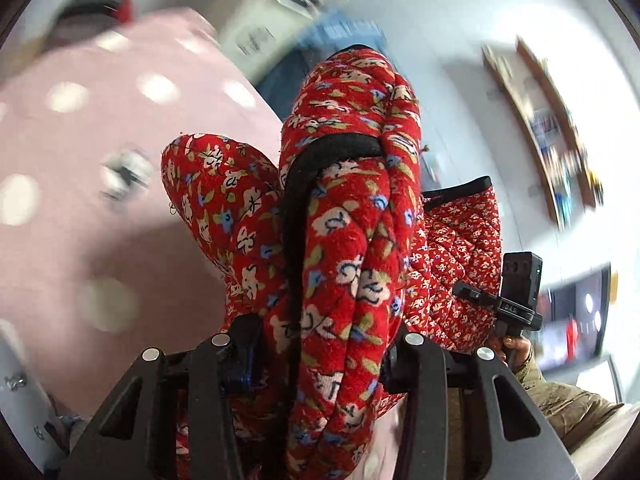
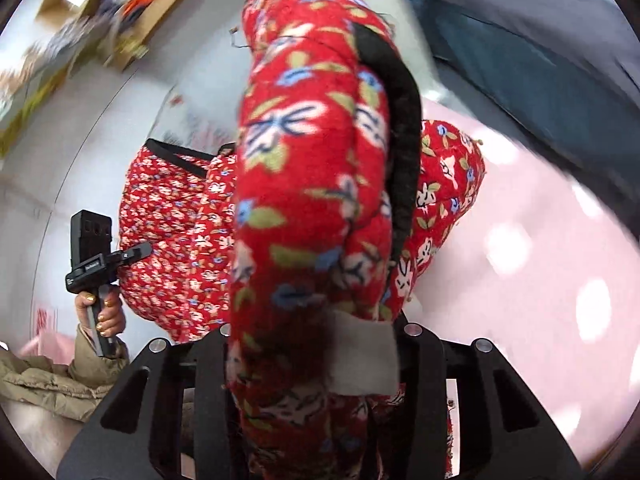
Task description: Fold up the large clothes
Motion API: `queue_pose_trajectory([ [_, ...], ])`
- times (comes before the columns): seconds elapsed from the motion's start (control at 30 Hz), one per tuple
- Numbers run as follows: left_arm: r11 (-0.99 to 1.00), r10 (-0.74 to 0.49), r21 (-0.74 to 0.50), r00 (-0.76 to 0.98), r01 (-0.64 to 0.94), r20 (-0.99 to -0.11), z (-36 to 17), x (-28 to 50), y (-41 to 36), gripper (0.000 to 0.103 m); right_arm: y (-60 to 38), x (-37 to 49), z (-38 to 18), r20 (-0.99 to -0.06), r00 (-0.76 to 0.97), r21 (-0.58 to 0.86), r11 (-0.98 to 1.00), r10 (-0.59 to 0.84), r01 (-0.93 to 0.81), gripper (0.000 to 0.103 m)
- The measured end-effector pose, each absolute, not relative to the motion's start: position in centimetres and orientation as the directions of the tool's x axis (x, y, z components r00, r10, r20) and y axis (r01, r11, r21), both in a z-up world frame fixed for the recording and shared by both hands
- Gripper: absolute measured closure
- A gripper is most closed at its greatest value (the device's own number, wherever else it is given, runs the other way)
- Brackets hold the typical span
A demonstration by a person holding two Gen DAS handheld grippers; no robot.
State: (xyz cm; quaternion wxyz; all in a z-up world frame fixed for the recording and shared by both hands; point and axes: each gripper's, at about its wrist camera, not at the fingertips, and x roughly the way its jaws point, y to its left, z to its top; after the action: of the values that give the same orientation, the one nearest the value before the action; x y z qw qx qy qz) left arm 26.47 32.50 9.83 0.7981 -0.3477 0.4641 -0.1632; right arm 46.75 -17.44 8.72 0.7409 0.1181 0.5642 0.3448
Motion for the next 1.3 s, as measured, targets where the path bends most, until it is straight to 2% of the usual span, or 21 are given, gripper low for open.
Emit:
queue_pose_trajectory([
  [0.17, 0.735, -0.363, -0.636, 0.655, -0.236, -0.662, 9.8, 24.6, 41.8, 0.061, -2.8, 57.8, 8.0, -0.751, 0.018, 0.551, 0.641, 0.66, -0.534, 0.061],
  [0.3, 0.733, -0.2, -0.56, 0.665, -0.386, -0.719, 5.2, 24.7, 45.4, 0.061, 8.2, 64.2, 5.5, -0.778, -0.017, 0.517, 0.625, 0.628, -0.584, 0.059],
  [0.4, 0.696, -0.145, -0.537, 0.639, -0.476, -0.755, 0.0, 25.2, 46.6, 0.061, 13.2, 67.9, 2.3, -0.792, -0.028, 0.527, 0.66, 0.61, -0.535, 0.054],
  [0.47, 0.619, -0.165, -0.553, 0.596, -0.558, -0.786, -4.0, 25.2, 47.8, 0.058, 16.0, 70.2, -1.0, -0.845, -0.013, 0.467, 0.726, 0.535, -0.505, 0.041],
  [0.53, 0.554, -0.136, -0.546, 0.579, -0.628, -0.804, -7.1, 23.9, 48.8, 0.045, 17.8, 70.7, -4.2, -0.908, 0.051, 0.362, 0.837, 0.417, -0.41, 0.035],
  [0.6, 0.512, -0.154, -0.6, 0.621, -0.615, -0.768, -7.9, 22.7, 49.4, 0.038, 16.0, 71.3, -7.2, -0.942, 0.083, 0.291, 0.916, 0.325, -0.275, 0.033],
  [0.63, 0.514, -0.156, -0.603, 0.624, -0.61, -0.765, -7.9, 22.3, 49.5, 0.031, 14.0, 71.0, -8.0, -0.933, 0.094, 0.318, 0.92, 0.347, -0.23, 0.032],
  [0.7, 0.568, -0.132, -0.547, 0.588, -0.615, -0.798, -7.6, 22.1, 50.3, 0.024, 12.3, 70.1, -8.4, -0.908, 0.111, 0.382, 0.907, 0.404, -0.177, 0.03],
  [0.73, 0.605, -0.109, -0.506, 0.566, -0.615, -0.817, -7.0, 22.1, 50.6, 0.021, 11.1, 69.7, -8.3, -0.906, 0.124, 0.384, 0.91, 0.404, -0.159, 0.025],
  [0.83, 0.652, -0.017, -0.402, 0.517, -0.643, -0.856, -4.8, 22.8, 52.3, 0.013, 8.6, 68.3, -5.3, -0.903, 0.221, 0.346, 0.928, 0.37, -0.14, 0.024],
  [0.93, 0.609, 0.088, -0.325, 0.469, -0.723, -0.879, -3.1, 21.7, 53.4, 0.012, 6.9, 67.1, -2.6, -0.895, 0.291, 0.31, 0.941, 0.337, -0.137, 0.023],
  [0.97, 0.592, 0.133, -0.276, 0.43, -0.757, -0.893, -2.1, 21.4, 53.4, 0.011, 6.4, 66.3, -1.3, -0.894, 0.304, 0.3, 0.943, 0.33, -0.144, 0.019],
  [1.13, 0.665, 0.327, 0.0, 0.291, -0.747, -0.899, 2.8, 24.2, 48.6, 0.009, 8.5, 59.9, 1.1, -0.92, 0.264, 0.2, 0.926, 0.29, -0.321, 0.016],
  [1.3, 0.769, 0.352, 0.034, 0.378, -0.639, -0.856, 5.8, 25.6, 41.9, 0.006, 12.2, 51.9, 1.1, -0.947, 0.247, 0.045, 0.844, 0.207, -0.534, 0.016],
])
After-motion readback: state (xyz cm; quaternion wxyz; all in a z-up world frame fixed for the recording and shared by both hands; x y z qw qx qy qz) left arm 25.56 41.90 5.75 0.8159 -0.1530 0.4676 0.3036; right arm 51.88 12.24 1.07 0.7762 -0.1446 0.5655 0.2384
